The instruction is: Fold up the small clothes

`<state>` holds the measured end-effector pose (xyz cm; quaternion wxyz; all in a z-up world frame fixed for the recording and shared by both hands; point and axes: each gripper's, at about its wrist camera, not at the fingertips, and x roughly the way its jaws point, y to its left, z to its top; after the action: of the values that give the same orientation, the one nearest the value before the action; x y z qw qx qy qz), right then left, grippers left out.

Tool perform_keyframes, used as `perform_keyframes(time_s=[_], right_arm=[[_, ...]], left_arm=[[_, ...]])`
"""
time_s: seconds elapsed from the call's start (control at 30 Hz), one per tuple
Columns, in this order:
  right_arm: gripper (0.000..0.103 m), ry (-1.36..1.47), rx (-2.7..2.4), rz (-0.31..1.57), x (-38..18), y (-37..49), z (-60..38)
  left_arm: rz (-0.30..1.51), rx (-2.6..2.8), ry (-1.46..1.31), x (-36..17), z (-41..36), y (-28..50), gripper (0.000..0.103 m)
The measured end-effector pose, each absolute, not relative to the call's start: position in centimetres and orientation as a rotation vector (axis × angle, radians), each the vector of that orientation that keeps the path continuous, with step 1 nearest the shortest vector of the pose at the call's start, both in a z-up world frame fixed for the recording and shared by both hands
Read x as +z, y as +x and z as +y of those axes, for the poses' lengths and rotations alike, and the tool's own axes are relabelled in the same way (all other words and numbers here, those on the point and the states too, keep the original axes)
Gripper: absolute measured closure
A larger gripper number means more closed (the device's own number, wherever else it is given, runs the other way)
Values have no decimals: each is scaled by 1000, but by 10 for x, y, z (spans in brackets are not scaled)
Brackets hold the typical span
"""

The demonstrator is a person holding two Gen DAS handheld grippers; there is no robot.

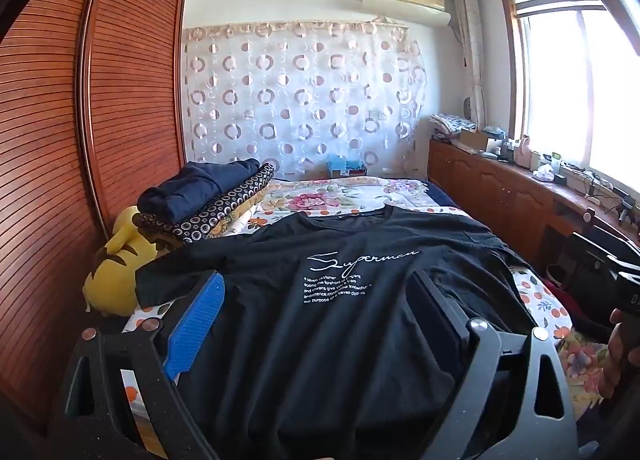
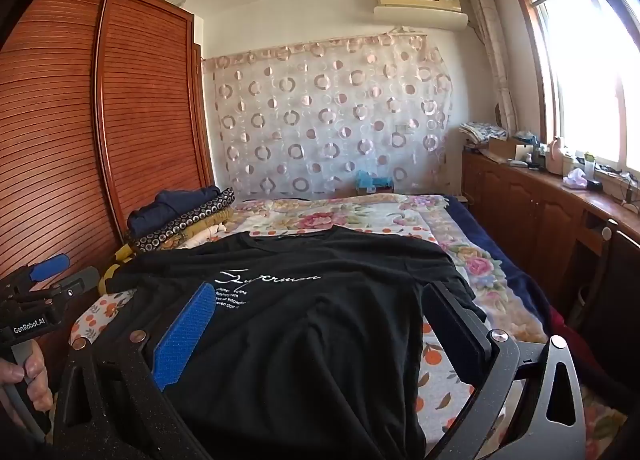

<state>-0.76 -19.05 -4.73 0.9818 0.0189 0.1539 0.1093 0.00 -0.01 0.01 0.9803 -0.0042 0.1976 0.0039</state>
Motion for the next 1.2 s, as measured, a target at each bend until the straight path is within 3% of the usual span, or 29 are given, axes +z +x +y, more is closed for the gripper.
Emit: perform_keyframes(time_s=[1.2], right_arm=[[0, 40, 218, 316, -50, -10, -190]], left_arm=[[396, 2, -5, 5, 2, -7, 10]])
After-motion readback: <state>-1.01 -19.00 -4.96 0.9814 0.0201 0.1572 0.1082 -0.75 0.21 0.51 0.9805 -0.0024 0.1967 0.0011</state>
